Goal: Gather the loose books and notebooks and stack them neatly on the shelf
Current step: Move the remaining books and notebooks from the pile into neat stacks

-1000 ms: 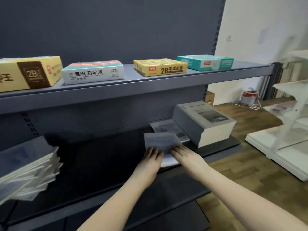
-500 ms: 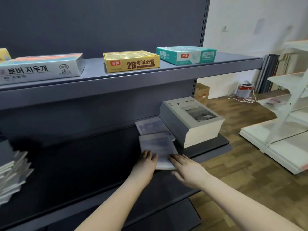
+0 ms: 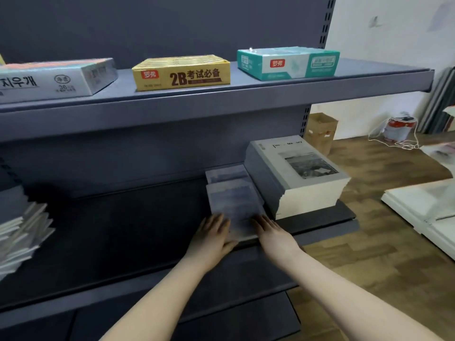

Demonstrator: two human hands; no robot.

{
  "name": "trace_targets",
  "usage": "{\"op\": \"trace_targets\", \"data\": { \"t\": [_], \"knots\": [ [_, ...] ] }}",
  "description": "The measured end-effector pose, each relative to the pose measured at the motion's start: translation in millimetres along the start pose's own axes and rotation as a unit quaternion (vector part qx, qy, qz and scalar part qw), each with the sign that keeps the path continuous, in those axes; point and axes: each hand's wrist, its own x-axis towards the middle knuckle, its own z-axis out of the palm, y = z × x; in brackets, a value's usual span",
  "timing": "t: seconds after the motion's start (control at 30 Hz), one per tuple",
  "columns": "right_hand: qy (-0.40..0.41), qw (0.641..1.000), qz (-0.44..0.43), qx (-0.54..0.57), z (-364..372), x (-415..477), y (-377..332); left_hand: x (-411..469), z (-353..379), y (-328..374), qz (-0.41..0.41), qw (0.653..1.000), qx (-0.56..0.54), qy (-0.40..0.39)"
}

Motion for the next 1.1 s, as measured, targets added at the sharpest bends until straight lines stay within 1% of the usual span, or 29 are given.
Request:
{"op": "trace_targets", "data": {
  "t": [0.1,0.17,0.27,0.33,0.4,0.47,0.5,0.6,0.73,0.87,0.97,1.1],
  "knots": [
    [0.038,0.999,-0.017,-0.029,-8.3,12.5,-2.0,2.2,-5.0,3.8,-0.033,0.999,-0.025,0.015],
    [0.024,0.999,-0.011,-0.030,-11.9,20.7,-4.8,2.1,-8.3,5.4,-0.045,0.997,-0.046,0.030],
    [0.003,0.999,0.032,0.002,-6.9,31.1,-5.7,-1.4,-10.9,5.5,-0.065,0.994,-0.077,0.034],
    [-0.010,0.999,0.033,-0.001,-4.4,37.5,-4.4,-1.7,-12.2,1.3,-0.073,0.992,-0.093,0.032],
    [0.003,1.000,0.025,-0.003,-4.7,43.8,-2.5,3.1,-11.2,-4.6,-0.069,0.992,-0.101,0.023],
    [-0.026,0.998,0.031,0.042,-9.9,49.9,-3.0,11.3,-7.9,-8.6,-0.067,0.992,-0.104,0.028],
    [-0.019,0.999,0.025,0.037,-8.1,52.9,-1.2,15.9,-6.0,-8.2,-0.070,0.991,-0.105,0.036],
    [-0.054,0.998,0.035,0.006,-12.7,60.9,-0.2,25.0,-2.1,-2.4,-0.087,0.989,-0.114,0.037],
    [-0.081,0.995,0.059,0.030,-12.3,80.1,8.4,34.6,1.1,-4.1,-0.083,0.988,-0.125,0.037],
    [-0.091,0.994,0.046,0.047,-11.8,92.5,13.0,48.4,-6.0,-7.1,-0.078,0.987,-0.133,0.054],
    [-0.092,0.994,0.057,-0.001,-17.0,94.1,4.4,54.8,-12.8,-6.3,-0.071,0.988,-0.125,0.056],
    [-0.095,0.994,0.048,-0.026,-16.1,94.5,5.3,60.2,-16.3,-4.9,-0.067,0.989,-0.114,0.059]
  ]
}}
